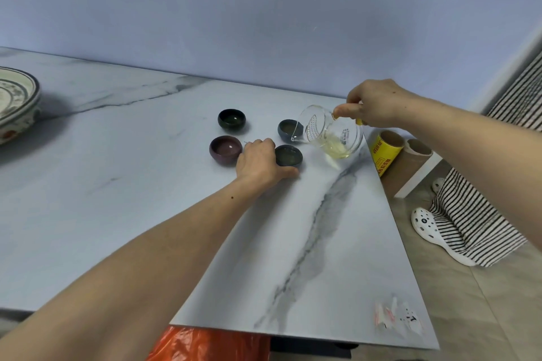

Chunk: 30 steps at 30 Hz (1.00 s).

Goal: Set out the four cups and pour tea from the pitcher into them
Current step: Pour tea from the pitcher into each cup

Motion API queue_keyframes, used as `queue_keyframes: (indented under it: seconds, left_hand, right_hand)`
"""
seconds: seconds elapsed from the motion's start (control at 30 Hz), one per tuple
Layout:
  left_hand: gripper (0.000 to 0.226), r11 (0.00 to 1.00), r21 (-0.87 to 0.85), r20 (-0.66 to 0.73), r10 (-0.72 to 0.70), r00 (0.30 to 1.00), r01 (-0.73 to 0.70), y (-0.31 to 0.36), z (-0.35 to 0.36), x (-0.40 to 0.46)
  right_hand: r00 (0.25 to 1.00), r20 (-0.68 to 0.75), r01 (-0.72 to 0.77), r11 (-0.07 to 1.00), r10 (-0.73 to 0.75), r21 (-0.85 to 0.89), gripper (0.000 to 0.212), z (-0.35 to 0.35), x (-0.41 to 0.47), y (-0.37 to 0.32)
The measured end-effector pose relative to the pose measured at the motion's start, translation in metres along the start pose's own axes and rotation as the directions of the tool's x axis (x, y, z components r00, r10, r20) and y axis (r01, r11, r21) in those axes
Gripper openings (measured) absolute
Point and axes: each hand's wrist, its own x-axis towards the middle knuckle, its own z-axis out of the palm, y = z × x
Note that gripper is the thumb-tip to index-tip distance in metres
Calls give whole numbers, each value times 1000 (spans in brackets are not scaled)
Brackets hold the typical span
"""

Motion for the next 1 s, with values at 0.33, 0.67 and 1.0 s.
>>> queue_keyframes:
  seconds: [0.33, 0.67, 1.0]
  left_hand:
    - [73, 997, -77, -62, 18, 998, -23, -1, -47, 12]
    - [61, 996, -56, -125, -76, 989, 69, -57, -99, 74]
    - [82, 995, 4, 31, -95, 995, 95, -98, -78, 105]
  right_hand:
    - [995, -98, -1, 998, 7, 59, 39, -26, 20, -18]
    - [993, -102, 64, 998, -61, 19, 47, -17, 82, -74]
    - [989, -46, 137, 988, -140, -71, 39, 3, 112, -107]
